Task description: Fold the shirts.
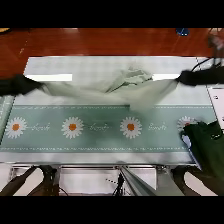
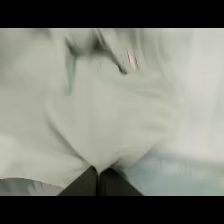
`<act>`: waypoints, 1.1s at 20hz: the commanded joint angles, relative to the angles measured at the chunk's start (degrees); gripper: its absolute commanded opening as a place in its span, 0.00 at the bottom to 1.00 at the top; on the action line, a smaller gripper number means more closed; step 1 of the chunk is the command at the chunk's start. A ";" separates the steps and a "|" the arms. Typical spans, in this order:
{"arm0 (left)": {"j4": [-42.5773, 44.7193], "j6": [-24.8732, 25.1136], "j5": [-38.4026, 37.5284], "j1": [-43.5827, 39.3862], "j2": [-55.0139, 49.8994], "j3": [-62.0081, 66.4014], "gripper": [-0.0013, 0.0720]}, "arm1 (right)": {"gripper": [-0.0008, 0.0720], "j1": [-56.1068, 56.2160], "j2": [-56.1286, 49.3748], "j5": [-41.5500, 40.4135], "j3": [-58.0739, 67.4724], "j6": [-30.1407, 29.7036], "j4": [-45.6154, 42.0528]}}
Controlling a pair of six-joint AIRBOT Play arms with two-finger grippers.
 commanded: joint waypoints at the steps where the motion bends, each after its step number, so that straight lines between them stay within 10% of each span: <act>1: -5.68 0.17 5.35 0.07 11.56 19.34 0.06 | 0.04 -0.02 11.85 -8.22 15.17 0.17 1.22; 4: -4.46 -0.59 14.01 0.07 18.69 33.03 0.06 | 0.04 -0.02 17.68 -14.34 25.75 4.17 -2.16; 8: 9.40 -13.49 13.62 0.07 25.11 42.07 0.06 | 0.04 -0.02 22.32 -11.32 34.23 10.38 -9.90; 12: 22.03 -24.11 5.68 0.07 30.29 43.41 0.06 | 0.04 -0.02 26.53 -3.37 36.98 16.31 -21.51; 22: 20.61 -26.88 -23.87 0.07 29.16 39.10 0.06 | 0.04 0.13 20.98 30.32 36.96 7.93 -24.35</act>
